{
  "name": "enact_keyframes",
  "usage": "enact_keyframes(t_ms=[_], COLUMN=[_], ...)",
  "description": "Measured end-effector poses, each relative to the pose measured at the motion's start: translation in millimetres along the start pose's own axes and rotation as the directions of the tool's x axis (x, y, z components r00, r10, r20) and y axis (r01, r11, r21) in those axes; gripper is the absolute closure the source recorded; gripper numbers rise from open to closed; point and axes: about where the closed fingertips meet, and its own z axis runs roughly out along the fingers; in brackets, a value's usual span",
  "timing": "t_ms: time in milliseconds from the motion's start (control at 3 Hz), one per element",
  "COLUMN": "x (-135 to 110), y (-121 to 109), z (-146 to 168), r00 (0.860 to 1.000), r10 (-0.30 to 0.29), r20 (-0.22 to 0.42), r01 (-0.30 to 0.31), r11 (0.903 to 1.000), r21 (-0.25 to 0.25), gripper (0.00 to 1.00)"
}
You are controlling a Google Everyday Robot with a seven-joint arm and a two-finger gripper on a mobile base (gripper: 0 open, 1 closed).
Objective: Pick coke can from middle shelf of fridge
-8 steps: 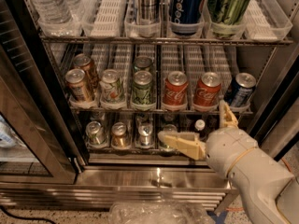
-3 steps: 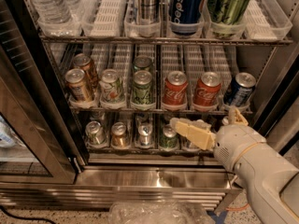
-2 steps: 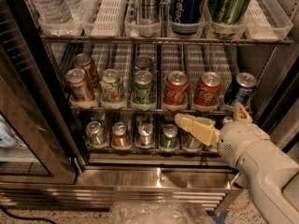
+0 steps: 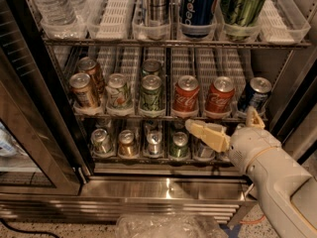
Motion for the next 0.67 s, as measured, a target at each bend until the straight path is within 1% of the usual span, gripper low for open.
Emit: enact_keyframes(t_ms=[333,667], x=[5.6,10.9], y=[-5.2,-4.1], z=[2.5,8.6], r00=[0.999,0.996], r10=[-0.024,-0.036], r20=[0.038,0.079], r01=[0.023,0.031], r11=[0.9992,0.9977], r21=[0.034,0.060], gripper=[0.00,0.00])
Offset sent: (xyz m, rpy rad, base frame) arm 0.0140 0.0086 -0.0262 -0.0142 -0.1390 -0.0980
